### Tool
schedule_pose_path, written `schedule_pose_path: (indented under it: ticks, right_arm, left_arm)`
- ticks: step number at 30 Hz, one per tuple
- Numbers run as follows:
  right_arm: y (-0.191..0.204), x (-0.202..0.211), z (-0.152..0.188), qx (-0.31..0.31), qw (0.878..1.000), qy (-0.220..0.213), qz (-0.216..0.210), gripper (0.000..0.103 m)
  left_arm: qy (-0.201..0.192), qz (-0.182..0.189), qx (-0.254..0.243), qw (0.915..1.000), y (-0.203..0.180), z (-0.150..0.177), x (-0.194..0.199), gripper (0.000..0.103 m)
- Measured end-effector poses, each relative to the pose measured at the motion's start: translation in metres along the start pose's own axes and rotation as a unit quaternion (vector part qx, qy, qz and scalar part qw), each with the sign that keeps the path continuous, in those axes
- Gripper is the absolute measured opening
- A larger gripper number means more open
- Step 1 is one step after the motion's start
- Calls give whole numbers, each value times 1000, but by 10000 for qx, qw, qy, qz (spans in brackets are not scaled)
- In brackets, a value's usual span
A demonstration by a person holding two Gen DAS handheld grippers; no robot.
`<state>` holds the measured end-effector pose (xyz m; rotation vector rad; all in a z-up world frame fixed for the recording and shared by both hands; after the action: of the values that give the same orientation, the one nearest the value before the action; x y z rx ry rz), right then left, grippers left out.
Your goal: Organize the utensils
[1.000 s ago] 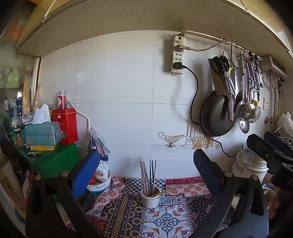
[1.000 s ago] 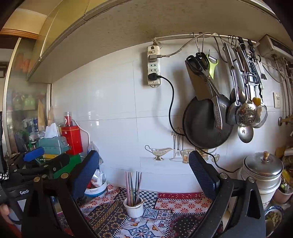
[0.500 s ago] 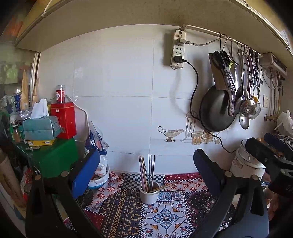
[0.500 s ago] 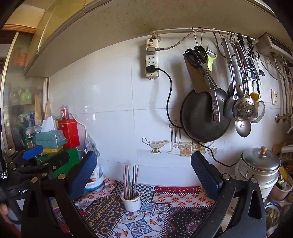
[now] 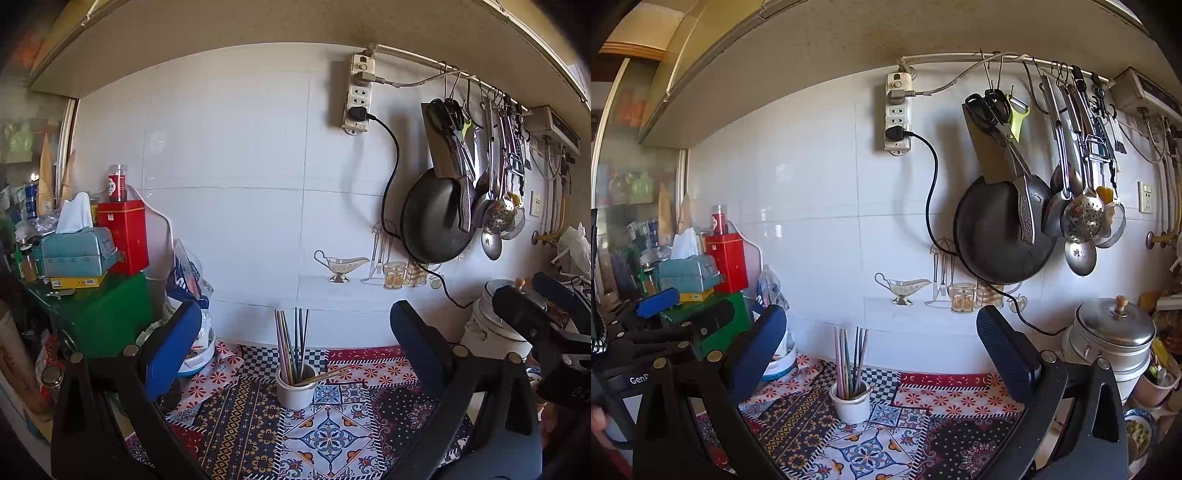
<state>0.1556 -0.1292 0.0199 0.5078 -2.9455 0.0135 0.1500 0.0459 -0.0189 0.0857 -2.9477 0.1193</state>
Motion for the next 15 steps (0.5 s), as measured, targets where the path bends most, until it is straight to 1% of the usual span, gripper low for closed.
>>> schedule_pose_path:
  ticks: [3, 15]
  right_arm:
    - [-1, -2, 1, 5, 10000, 32, -15, 103]
    - [-4, -4, 2, -12, 10000, 45, -28, 103]
  left_arm:
    - [73, 68, -12, 9999, -3, 2, -2, 102]
    - [171, 117, 12, 9998, -6, 5, -8, 103]
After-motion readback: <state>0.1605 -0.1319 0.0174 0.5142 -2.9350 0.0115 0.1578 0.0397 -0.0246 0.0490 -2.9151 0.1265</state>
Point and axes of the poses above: each gripper's, at about its wrist camera, not at the fingertips, and x roughly against the way its jaws point, y to its left, z to its underside, the point moved 8 cm from there along -x, roughly the way its jaws point, and after that the axes turned 2 degrees about z, right-handed, at the moved point
